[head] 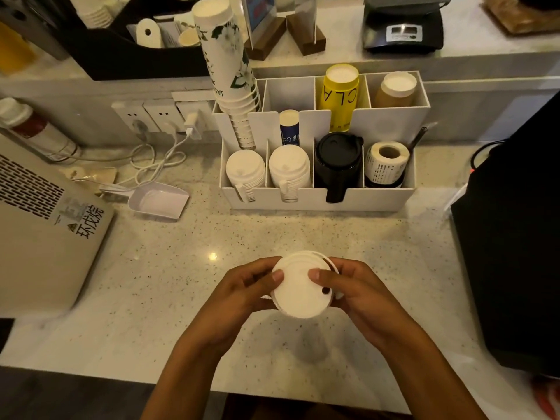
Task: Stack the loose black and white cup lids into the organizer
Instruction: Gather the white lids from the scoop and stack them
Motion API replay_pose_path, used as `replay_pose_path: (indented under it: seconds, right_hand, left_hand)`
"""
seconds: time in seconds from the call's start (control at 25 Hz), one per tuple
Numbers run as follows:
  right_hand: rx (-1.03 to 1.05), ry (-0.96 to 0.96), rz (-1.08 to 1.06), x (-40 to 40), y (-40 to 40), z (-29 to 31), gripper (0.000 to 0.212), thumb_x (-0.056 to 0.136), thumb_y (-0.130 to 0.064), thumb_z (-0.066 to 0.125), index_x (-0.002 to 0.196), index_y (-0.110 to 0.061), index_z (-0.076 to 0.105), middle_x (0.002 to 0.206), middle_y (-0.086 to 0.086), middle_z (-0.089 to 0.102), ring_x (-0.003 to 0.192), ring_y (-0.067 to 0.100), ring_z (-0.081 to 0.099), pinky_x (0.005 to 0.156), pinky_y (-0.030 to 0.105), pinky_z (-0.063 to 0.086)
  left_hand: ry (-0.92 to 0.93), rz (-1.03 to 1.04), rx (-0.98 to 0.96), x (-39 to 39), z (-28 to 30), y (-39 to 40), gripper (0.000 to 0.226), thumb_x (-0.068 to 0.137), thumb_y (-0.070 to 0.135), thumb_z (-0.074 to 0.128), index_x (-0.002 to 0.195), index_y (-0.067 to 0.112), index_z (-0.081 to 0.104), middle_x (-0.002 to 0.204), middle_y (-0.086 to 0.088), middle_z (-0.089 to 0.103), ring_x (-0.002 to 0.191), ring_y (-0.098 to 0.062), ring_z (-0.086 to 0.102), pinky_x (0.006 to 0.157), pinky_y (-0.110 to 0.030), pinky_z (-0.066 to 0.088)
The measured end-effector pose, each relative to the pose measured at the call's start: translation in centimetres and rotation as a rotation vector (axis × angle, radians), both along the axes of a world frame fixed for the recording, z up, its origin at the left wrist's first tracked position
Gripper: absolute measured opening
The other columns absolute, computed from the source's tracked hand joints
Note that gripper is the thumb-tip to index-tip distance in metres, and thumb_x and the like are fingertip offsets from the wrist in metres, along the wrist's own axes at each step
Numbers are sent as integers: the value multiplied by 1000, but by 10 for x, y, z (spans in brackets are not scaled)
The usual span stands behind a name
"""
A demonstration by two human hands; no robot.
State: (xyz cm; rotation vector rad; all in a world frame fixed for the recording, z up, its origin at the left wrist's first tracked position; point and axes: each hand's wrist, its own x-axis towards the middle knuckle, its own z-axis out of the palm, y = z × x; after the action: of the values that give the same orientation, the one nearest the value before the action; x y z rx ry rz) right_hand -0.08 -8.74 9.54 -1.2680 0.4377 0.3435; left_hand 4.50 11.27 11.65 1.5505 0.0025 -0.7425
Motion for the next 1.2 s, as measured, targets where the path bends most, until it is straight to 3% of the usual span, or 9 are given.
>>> replay_pose_path:
  seconds: [0.16, 0.36, 0.52, 0.72, 0.96, 1.2]
  right_hand:
    - [123, -2, -180, -1, 2, -7, 29, 89, -21, 66, 116, -11, 72, 112, 10, 75, 110, 28, 68, 96, 46, 55]
    - [135, -28, -230, -4, 6, -9, 53, 73, -40, 75, 119, -16, 70, 115, 5, 75, 112, 24, 69, 95, 43, 56]
    - [74, -5, -162, -3, 0, -9, 28, 87, -24, 69, 112, -12, 74, 106, 9, 77, 103, 27, 71, 97, 47, 55]
    - [106, 15, -224, 1, 10, -11, 23, 90, -14, 66, 111, -7, 74, 106, 12, 77, 105, 27, 71, 96, 42, 55]
    - [112, 21, -241, 7, 17, -14, 24, 91, -20, 66, 112, -11, 73, 103, 10, 78, 98, 23, 73, 87, 36, 57]
    - [-67, 32, -250, 14, 15, -18, 28, 88, -33, 71, 113, -20, 71, 99, 4, 78, 93, 21, 74, 83, 42, 62]
  left_hand:
    - [80, 162, -38, -17, -11, -20, 43, 80, 33, 72, 120, 19, 69, 114, -6, 75, 105, -25, 72, 88, -43, 60]
    - [45, 253, -69, -27, -14, -31, 36, 92, 21, 67, 128, 21, 65, 119, 0, 74, 111, -23, 70, 94, -41, 57]
    - [20, 231, -36, -12, -12, -22, 36, 92, 24, 65, 129, 23, 66, 118, -1, 74, 110, -26, 69, 92, -44, 58]
    - [-12, 338, 8, -3, -14, -23, 35, 88, 27, 71, 122, 24, 68, 112, -2, 75, 102, -23, 73, 87, -41, 61]
    - [15, 412, 37, -6, -22, -27, 42, 86, 26, 76, 125, 25, 62, 110, -6, 76, 94, -22, 76, 82, -34, 62]
    - [-20, 443, 95, 10, -23, -26, 34, 86, 22, 76, 118, 30, 68, 110, -2, 74, 97, -23, 74, 79, -32, 62]
